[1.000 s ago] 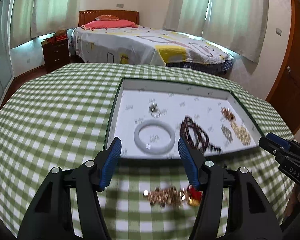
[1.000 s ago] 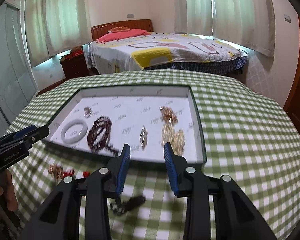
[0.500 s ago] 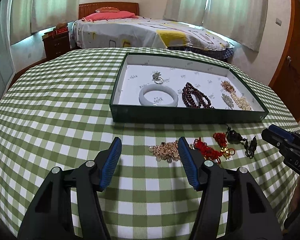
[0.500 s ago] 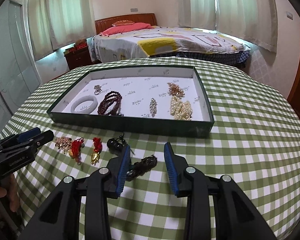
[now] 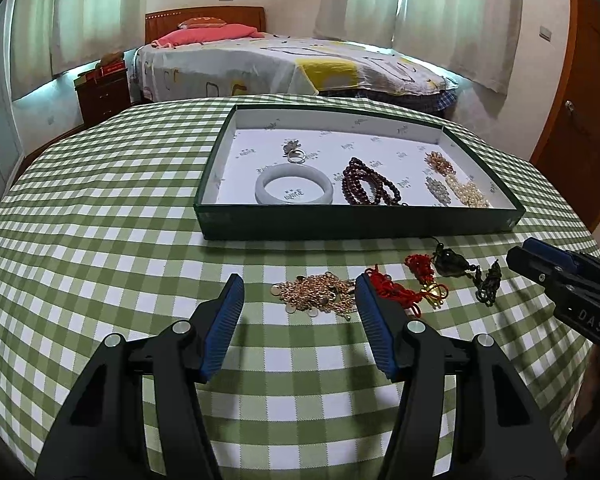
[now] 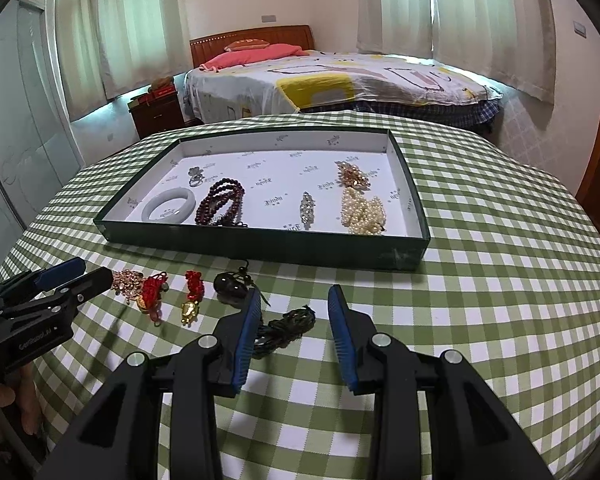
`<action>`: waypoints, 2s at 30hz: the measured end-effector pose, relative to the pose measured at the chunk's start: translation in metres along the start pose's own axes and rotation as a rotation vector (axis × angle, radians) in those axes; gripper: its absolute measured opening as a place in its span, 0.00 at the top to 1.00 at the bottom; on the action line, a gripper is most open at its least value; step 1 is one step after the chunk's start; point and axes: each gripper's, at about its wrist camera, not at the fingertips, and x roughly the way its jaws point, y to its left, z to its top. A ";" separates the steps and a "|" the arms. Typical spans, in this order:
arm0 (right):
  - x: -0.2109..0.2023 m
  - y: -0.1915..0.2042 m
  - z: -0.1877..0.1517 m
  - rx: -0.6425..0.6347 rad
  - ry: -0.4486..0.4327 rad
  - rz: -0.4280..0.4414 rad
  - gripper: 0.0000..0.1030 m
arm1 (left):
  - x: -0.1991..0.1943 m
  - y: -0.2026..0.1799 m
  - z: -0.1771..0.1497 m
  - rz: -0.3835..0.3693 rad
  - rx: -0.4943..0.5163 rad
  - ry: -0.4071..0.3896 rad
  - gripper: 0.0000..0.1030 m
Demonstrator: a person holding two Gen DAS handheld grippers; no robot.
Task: Organize jewelry
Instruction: 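Withdraw both open grippers from the tray toward the remaining jewelry, then grasp the red tassel charm with the left gripper while the right grasps the black pendant necklace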
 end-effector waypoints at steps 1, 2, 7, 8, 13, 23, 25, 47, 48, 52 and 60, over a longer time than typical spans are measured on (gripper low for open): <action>0.000 -0.001 0.000 0.003 0.001 -0.001 0.65 | 0.000 -0.001 0.000 -0.001 0.002 0.000 0.46; 0.001 -0.003 -0.001 0.008 0.004 -0.003 0.65 | 0.000 -0.003 -0.001 -0.002 0.005 0.000 0.46; -0.002 -0.015 -0.003 0.031 0.004 -0.015 0.65 | -0.001 -0.016 -0.002 -0.012 0.026 0.001 0.47; -0.003 -0.018 -0.004 0.037 0.002 -0.018 0.65 | -0.001 -0.021 -0.002 -0.017 0.034 0.001 0.53; -0.006 -0.033 -0.007 0.073 -0.005 -0.032 0.65 | -0.002 -0.038 -0.004 -0.031 0.070 0.007 0.53; -0.010 -0.048 -0.012 0.122 -0.013 -0.024 0.65 | 0.006 -0.072 -0.005 -0.058 0.141 0.020 0.59; -0.010 -0.048 -0.013 0.123 -0.013 -0.018 0.65 | 0.011 -0.074 -0.005 -0.058 0.140 0.030 0.63; -0.004 -0.044 -0.015 0.116 0.004 -0.017 0.65 | 0.004 -0.051 -0.001 -0.093 0.084 0.001 0.98; -0.004 -0.043 -0.015 0.114 0.004 -0.017 0.65 | 0.003 -0.050 0.000 -0.092 0.081 -0.001 0.98; -0.004 -0.040 -0.014 0.106 0.005 -0.015 0.65 | 0.000 -0.044 0.002 -0.086 0.070 -0.010 0.98; -0.004 -0.026 -0.010 0.078 0.000 0.019 0.65 | 0.001 -0.039 0.003 -0.082 0.062 -0.011 0.98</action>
